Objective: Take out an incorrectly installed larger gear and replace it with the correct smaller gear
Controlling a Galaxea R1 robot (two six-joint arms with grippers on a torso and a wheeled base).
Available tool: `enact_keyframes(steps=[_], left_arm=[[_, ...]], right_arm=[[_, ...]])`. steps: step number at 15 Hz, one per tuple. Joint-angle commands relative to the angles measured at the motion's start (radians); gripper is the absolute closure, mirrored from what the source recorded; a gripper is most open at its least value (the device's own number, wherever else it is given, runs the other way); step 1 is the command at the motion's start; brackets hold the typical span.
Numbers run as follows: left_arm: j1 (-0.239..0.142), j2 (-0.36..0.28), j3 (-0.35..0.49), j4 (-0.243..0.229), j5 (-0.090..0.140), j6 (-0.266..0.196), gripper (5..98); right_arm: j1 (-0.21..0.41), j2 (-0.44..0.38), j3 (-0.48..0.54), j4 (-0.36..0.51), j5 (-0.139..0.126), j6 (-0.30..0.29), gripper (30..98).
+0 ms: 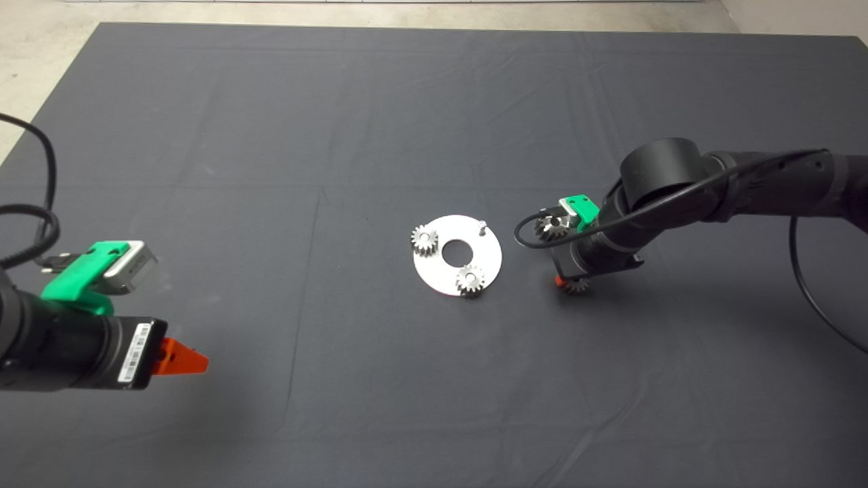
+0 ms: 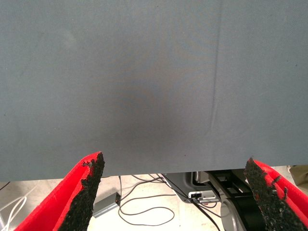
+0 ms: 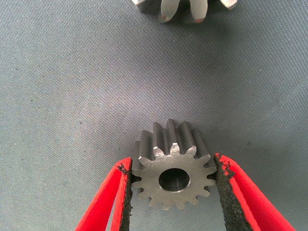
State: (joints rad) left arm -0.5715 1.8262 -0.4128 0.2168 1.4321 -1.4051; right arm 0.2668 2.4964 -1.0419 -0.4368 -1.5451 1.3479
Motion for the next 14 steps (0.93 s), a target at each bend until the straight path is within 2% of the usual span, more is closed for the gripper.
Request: enact_keyframes(steps=[1, 14], left_arm=[[-0.008, 0.003, -0.003, -0.004, 0.007, 0.003, 29.2], [-0.008, 0.003, -0.001, -0.005, 0.005, 0.0, 29.2]], right_arm=[[0.016, 0.008, -0.006, -0.03, -0.073, 0.0, 89.6], [0.016, 0.006, -0.006, -0.03, -0.072, 0.0, 92.8]])
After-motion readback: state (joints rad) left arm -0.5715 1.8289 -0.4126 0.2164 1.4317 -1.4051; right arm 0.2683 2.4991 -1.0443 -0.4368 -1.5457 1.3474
